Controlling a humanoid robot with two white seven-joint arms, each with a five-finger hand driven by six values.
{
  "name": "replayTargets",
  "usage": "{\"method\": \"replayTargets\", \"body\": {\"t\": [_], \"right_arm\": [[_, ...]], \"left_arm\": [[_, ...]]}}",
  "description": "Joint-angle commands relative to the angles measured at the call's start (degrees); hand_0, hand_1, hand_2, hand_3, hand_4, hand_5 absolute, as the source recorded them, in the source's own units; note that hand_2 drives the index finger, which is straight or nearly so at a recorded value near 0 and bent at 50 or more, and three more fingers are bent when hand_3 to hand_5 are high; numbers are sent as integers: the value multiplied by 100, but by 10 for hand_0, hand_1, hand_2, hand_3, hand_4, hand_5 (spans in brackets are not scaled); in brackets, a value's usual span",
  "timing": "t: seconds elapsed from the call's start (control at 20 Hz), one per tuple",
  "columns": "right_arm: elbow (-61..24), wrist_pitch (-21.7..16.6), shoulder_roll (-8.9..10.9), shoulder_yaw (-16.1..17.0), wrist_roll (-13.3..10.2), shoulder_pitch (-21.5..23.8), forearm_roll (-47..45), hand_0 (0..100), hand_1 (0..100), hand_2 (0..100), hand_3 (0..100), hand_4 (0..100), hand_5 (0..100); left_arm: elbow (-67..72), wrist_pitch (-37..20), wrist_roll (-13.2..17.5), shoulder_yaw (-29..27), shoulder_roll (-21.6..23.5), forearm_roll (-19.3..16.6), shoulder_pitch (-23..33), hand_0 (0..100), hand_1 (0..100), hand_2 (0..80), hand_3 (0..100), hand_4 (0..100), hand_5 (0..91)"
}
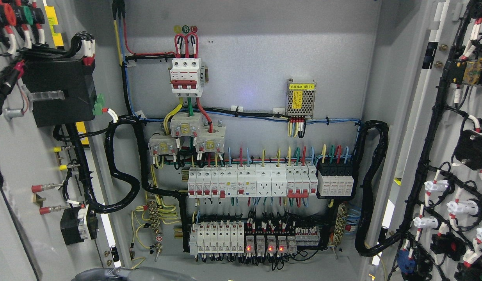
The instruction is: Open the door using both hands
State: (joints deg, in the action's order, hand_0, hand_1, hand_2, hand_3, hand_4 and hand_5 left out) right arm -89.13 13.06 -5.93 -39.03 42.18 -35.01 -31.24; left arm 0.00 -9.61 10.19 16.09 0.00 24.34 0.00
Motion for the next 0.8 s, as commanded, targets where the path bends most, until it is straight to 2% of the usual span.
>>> {"method": "replayTargets", "body": {"t": [0.0,0.1,0.15,0.55,0.75], "right_arm": [[-17,12,-268,-492,-235,-23,3,265,0,0,0,0,0],[18,13,-268,-492,-508,-32,-14,266,0,0,0,0,0],[36,13,-268,-501,-544,-49,-23,266,0,0,0,0,0],[36,13,-268,-781,-544,-234,-32,266,0,0,0,0,0],[36,13,-277,-791,-553,-287,-32,266,0,0,0,0,0]], "left_arm": [[-150,3,9,0,-149,0,-132,0,0,0,0,0,0],[-150,11,9,0,-149,0,-132,0,0,0,0,0,0],[-150,3,9,0,-149,0,-132,0,0,0,0,0,0],[-150,3,9,0,-141,0,-140,0,0,0,0,0,0],[-150,3,9,0,-141,0,-132,0,0,0,0,0,0]]}}
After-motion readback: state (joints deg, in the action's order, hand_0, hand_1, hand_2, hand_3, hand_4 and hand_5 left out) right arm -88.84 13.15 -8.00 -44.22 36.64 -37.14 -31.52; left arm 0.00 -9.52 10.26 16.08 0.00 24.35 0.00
